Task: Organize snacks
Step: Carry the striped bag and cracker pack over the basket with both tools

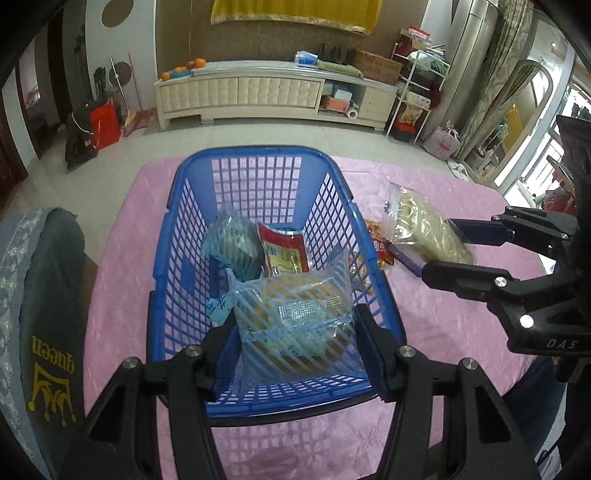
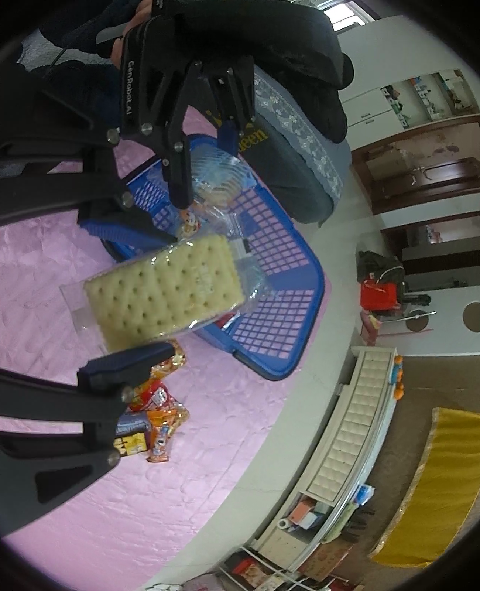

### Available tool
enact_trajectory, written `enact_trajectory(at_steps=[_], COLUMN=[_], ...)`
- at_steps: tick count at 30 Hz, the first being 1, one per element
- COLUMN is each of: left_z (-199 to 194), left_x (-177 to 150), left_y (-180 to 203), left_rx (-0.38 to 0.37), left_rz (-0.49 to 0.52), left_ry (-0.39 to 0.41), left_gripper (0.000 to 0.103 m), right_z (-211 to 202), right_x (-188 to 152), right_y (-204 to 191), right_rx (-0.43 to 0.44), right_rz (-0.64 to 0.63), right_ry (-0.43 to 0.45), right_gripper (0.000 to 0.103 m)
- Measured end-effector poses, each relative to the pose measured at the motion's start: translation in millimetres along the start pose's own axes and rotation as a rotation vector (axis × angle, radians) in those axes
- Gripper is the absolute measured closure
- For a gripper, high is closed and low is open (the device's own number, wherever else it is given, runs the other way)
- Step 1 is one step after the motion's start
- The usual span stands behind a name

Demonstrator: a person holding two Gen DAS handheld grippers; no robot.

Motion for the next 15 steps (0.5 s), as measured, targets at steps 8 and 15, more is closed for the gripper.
enact_trajectory(at_steps=[8, 15], left_z=[1.3, -28.4], left_x=[-10.1, -3.1], left_y=[-9.3, -9.5], left_rx=[0.017, 0.029], left_rz=[-0.038, -0.029], left_ry=[-0.02, 0.04], left_gripper=[0.042, 0.034], right_z=[-5.5, -14.6], right_x=[4.3, 12.3], right_y=[-0.2, -3.4], right_rx=[-0.015, -0.016], right_rz=[0.006, 0.023], right_ry=[0.001, 0.019], right_gripper=[0.048, 0.048])
Point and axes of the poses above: each gripper's, at about its wrist camera, not at the fingertips, and z roughly the way its jaws point, y to its right, x to its top, the point moved 8 cm from there along z, roughly the way its jaws point, and after that the axes turned 12 degrees about -x, right-handed, at the moved point
